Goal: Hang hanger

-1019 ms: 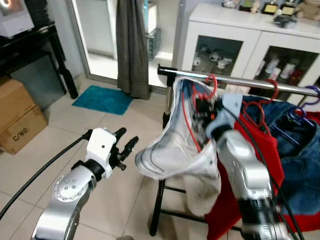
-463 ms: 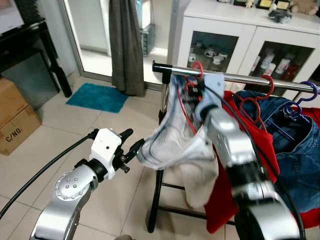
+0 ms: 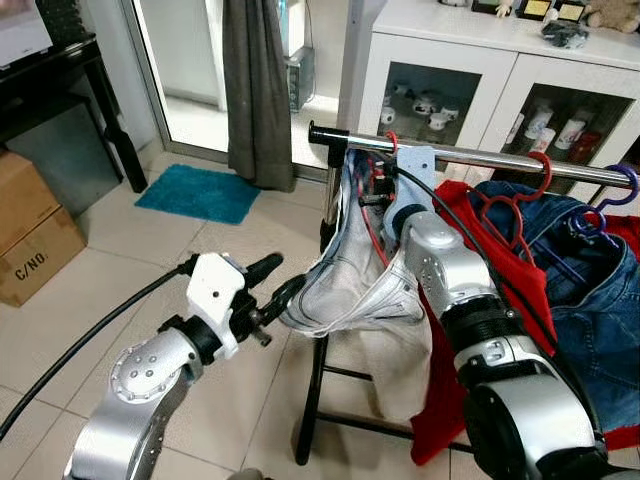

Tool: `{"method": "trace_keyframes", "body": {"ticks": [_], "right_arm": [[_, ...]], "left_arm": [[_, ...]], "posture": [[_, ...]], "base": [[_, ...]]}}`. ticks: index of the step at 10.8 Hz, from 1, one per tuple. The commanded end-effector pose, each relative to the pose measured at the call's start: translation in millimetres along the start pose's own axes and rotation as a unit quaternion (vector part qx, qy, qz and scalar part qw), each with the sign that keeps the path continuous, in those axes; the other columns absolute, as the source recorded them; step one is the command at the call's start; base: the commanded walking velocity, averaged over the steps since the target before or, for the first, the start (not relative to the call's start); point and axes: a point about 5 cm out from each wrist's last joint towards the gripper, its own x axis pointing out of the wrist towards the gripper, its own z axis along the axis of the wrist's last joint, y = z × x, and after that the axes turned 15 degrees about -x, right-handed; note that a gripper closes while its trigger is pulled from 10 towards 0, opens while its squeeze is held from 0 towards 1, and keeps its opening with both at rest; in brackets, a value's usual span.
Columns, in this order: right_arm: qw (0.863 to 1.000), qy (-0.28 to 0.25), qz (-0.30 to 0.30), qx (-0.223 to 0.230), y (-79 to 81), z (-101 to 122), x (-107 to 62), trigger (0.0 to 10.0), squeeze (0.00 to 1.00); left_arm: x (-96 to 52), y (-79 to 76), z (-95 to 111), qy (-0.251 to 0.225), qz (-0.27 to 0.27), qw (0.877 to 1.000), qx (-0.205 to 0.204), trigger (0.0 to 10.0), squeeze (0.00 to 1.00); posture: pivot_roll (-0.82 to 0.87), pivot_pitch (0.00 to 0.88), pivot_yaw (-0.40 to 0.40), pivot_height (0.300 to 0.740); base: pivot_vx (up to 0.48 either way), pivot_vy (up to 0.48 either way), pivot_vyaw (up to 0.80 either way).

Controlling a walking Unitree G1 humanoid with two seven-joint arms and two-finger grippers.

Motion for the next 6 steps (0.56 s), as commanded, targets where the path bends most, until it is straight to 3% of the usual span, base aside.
{"method": "trace_keyframes", "body": {"ticks": [1, 2, 3, 5, 6], "right_arm": [[1.0, 0.013, 0.012, 0.025, 3.0, -9.7, -1.1, 10.0, 0.71], [0.999, -0.003, 0.017, 0.038, 3.4, -7.4, -2.2, 10.0, 1.0], [0.999, -0.027, 0.008, 0.015, 0.9, -2.3, -3.4, 10.0, 1.0], [0.995, -0.09, 0.036, 0.015, 0.1, 12.2, -13.6, 10.0, 1.0], [0.99, -0.125, 0.059, 0.036, -2.2, 19.5, -25.5, 10.0, 1.0]], "left_arm": [[0.6, 2.6, 11.9, -0.03, 0.007, 1.0, 0.005, 10.0, 0.0], [0.8, 4.2, 15.1, -0.038, 0.011, 0.999, 0.002, 10.0, 0.0], [0.3, 5.5, 15.3, -0.036, 0.011, 0.999, 0.003, 10.0, 0.0], [1.2, 12.8, 12.7, -0.029, 0.046, 0.998, 0.006, 10.0, 0.0], [1.6, 19.2, 10.8, -0.026, 0.079, 0.996, 0.011, 10.0, 0.0]], "posture": [[0.14, 0.0, -0.039, 0.74], [0.14, 0.0, -0.034, 0.74], [0.14, 0.0, -0.026, 0.74], [0.13, 0.0, -0.017, 0.74], [0.13, 0.0, -0.015, 0.74]], "base": [[0.0, 0.0, 0.0], [0.0, 0.0, 0.0], [0.0, 0.0, 0.0], [0.0, 0.0, 0.0], [0.0, 0.0, 0.0]]}}
